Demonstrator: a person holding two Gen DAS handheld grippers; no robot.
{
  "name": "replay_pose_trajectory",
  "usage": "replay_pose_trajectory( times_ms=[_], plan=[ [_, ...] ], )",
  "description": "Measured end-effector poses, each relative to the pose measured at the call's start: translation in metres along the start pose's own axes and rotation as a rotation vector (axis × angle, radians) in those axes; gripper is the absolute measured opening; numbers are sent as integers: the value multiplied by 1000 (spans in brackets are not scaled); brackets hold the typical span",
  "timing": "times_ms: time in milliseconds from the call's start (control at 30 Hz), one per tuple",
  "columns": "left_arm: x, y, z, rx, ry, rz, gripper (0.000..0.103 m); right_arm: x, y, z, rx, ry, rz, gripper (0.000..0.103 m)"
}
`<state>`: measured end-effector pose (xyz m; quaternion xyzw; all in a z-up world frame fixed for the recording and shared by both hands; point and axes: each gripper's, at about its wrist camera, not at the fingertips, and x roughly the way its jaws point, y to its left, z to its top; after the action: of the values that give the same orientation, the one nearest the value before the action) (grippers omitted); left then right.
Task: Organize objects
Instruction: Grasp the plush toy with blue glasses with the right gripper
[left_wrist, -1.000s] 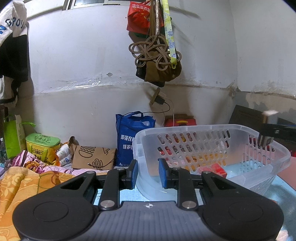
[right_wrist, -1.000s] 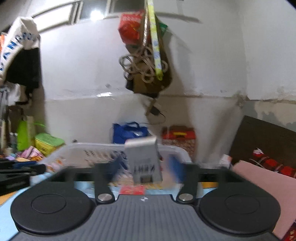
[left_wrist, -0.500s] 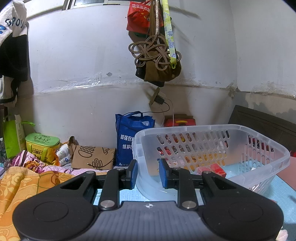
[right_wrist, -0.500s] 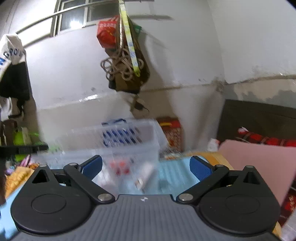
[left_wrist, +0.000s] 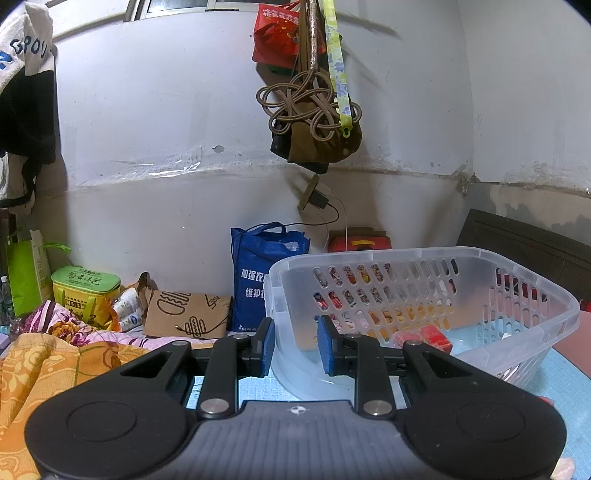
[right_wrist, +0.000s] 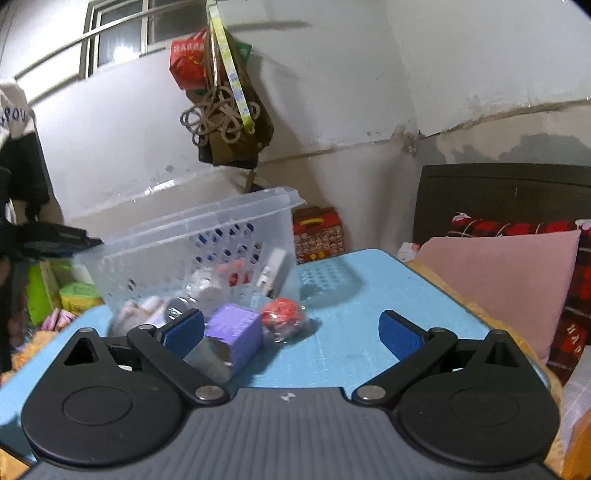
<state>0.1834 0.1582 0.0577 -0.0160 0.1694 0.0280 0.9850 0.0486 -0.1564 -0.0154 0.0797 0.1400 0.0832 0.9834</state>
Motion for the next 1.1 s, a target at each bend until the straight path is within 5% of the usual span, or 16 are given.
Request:
replay_pose_trajectory(
  times_ms=[167,800,900,967,1100],
  plan=[
    [0,0,0,1,0,0,29,-16,17,-10,-1,-27,140,103],
    [0,3,0,-9,-1,-9,30,36,70,-47,-100,153,184,103],
    [0,3,0,-10,-2,-9,30,28,67,-48,-101,121,197,83],
    [0,2,0,-9,-2,-8,30,23,64,-48,-104,116,243,48],
    [0,2,0,-7,-2,-7,30,10,64,-49,-124,94,270,48]
  ],
)
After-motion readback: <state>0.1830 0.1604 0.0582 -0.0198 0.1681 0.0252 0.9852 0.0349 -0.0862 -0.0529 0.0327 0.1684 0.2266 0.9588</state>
